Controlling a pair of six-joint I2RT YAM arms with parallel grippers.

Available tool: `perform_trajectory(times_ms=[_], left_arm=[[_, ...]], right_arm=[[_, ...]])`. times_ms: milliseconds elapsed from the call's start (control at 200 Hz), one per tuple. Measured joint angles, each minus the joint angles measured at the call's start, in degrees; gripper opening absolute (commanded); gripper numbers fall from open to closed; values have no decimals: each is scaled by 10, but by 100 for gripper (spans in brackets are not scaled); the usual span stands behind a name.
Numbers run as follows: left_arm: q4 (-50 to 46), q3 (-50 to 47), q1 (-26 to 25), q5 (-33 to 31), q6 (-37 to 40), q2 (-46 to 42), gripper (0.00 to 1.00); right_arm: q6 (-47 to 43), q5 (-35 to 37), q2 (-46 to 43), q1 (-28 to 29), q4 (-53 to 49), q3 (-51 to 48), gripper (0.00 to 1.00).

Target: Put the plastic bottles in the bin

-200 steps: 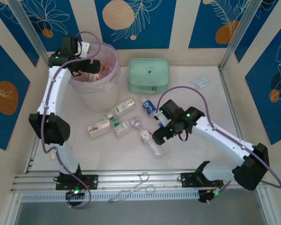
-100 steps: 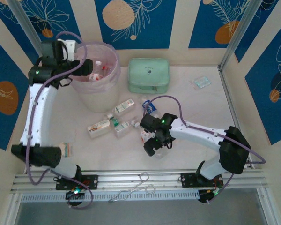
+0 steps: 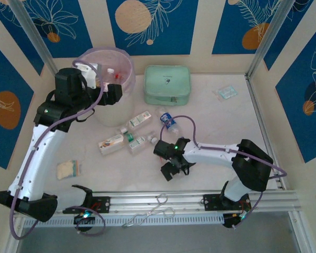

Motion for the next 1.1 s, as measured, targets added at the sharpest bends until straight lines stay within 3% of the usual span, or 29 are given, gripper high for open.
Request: perform_trajectory(times_ms=[115,315,545,640,730,945,1101], left_arm=[[36,-41,-14,37,-32,-15,99],[115,-148,-82,108,-95,-38,99],[173,-270,-127,106,-152,-58,99],[195,-305,-130,106,-175,-66,99],[203,-310,-132,106,-184,-66,99],[236,-320,-134,104,-207,-78,99],[282,-343,-136,111,-241,-88,99]], right_arm=[[20,6,2,6,18,-12,92],[44,11,1,10,44,-30,83],[62,13,-18,12,62,-56,77],[63,13,-29,12,63,-58,62],[68,12,-44,12,59,-59,60],[77,12,-143,14,13,-59,56],[77,-8,-266,-29,10,-59,50]])
